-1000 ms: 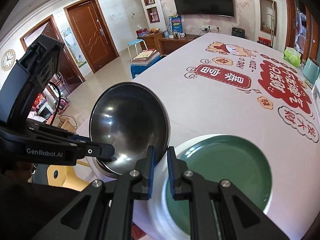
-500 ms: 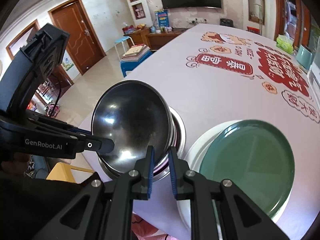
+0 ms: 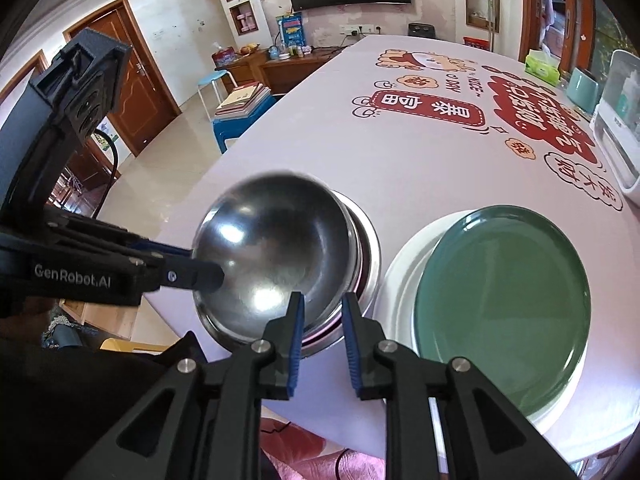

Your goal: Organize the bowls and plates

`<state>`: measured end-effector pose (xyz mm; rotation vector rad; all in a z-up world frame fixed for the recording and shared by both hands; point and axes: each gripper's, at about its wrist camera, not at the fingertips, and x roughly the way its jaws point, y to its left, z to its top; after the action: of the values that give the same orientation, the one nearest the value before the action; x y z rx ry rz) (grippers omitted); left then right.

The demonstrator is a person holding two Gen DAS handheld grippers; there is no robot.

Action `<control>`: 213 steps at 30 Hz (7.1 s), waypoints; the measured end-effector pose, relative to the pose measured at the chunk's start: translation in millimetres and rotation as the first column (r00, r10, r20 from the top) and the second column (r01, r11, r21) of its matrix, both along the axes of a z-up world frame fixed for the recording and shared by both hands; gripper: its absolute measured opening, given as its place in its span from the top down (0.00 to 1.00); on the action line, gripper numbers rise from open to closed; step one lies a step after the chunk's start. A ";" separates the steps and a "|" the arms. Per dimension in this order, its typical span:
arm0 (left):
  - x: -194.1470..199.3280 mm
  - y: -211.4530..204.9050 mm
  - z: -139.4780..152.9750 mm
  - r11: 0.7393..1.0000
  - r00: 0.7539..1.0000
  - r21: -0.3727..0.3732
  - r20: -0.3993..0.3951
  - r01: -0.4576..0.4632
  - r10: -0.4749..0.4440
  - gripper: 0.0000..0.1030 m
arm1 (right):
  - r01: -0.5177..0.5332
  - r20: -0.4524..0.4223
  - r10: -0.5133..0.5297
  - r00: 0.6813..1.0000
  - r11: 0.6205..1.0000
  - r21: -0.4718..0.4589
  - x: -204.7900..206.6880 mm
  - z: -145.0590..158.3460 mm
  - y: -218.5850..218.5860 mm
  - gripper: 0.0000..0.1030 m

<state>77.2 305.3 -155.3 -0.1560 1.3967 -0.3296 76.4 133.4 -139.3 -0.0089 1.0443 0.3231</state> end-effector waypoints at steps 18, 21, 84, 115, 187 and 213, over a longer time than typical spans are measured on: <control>18.6 15.6 20.5 0.997 0.995 0.076 0.089 0.027 -0.034 0.59 | 0.143 -0.107 -0.129 0.986 0.982 0.127 0.3 -4.6 -36.3 0.72; 24.8 19.1 18.9 0.990 0.993 0.140 0.110 0.033 -0.049 0.59 | 0.201 -0.171 -0.166 0.971 0.955 0.217 1.9 -9.4 -52.5 0.67; 62.6 18.3 -24.8 0.969 0.967 -0.015 0.062 0.247 -0.246 0.38 | 0.498 -0.538 -0.194 0.820 0.705 0.505 20.1 -61.1 -77.2 0.32; 55.2 6.3 -24.4 0.967 0.965 0.010 0.064 0.253 -0.253 0.57 | 0.398 -0.445 -0.164 0.880 0.765 0.506 27.5 -41.5 -68.3 0.74; 45.2 -175.3 -0.7 0.971 0.967 -0.026 0.091 -0.238 0.239 0.37 | 0.137 -0.278 0.006 0.961 0.859 0.493 40.5 -20.1 -258.8 0.70; -69.9 -148.6 85.1 0.974 0.872 -0.016 0.443 -0.227 0.210 0.22 | 0.348 -0.070 -0.348 0.935 0.856 0.382 -64.6 44.6 -212.7 0.16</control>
<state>7.3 156.8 -70.3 -0.1936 0.9201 -0.1363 11.8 -79.3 -94.7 0.5359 0.9429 0.1936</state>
